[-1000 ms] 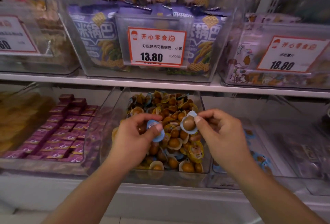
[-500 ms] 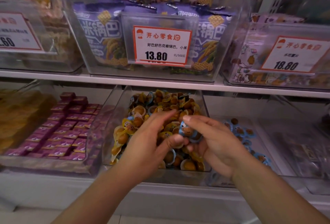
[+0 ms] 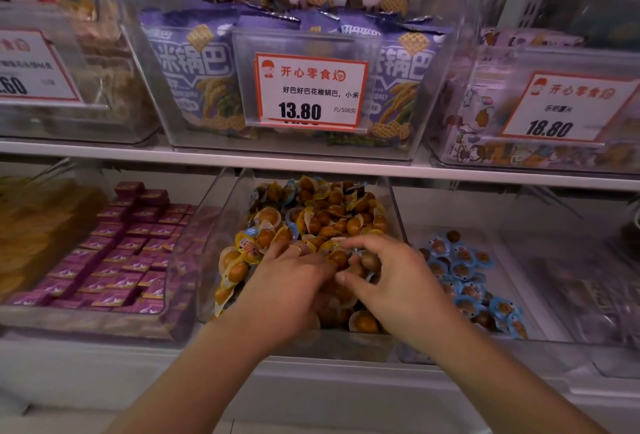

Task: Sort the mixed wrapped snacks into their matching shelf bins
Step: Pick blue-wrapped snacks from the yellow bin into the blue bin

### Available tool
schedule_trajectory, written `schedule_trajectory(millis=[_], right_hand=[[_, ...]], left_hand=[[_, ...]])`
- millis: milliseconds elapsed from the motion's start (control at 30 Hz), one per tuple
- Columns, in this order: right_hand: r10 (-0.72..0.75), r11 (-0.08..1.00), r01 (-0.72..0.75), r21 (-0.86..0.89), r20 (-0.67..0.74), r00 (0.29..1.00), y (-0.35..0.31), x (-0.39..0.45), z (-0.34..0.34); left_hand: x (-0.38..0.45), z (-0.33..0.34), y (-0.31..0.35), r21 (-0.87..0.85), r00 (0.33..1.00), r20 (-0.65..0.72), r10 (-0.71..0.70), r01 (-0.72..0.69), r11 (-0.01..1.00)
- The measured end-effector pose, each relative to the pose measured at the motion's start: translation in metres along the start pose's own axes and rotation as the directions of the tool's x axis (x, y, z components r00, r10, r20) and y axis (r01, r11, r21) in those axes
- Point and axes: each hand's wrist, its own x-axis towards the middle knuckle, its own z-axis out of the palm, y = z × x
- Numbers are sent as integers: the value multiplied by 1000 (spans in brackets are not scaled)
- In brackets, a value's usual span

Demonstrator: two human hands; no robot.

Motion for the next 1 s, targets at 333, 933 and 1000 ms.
schedule_trajectory(millis=[333, 933, 1000], right_hand=[[-162, 872, 62, 485, 168, 972, -10, 0, -8], [380, 925, -340, 170, -408, 830, 121, 30, -86], [223, 973, -161, 165, -511, 830, 94, 29, -77]], left_hand=[[-7, -17, 29, -785, 893, -216, -394, 81, 615], [-25, -25, -38, -29, 935, -307, -179, 179, 983], [-34, -29, -44, 57, 932, -312, -186, 214, 975]])
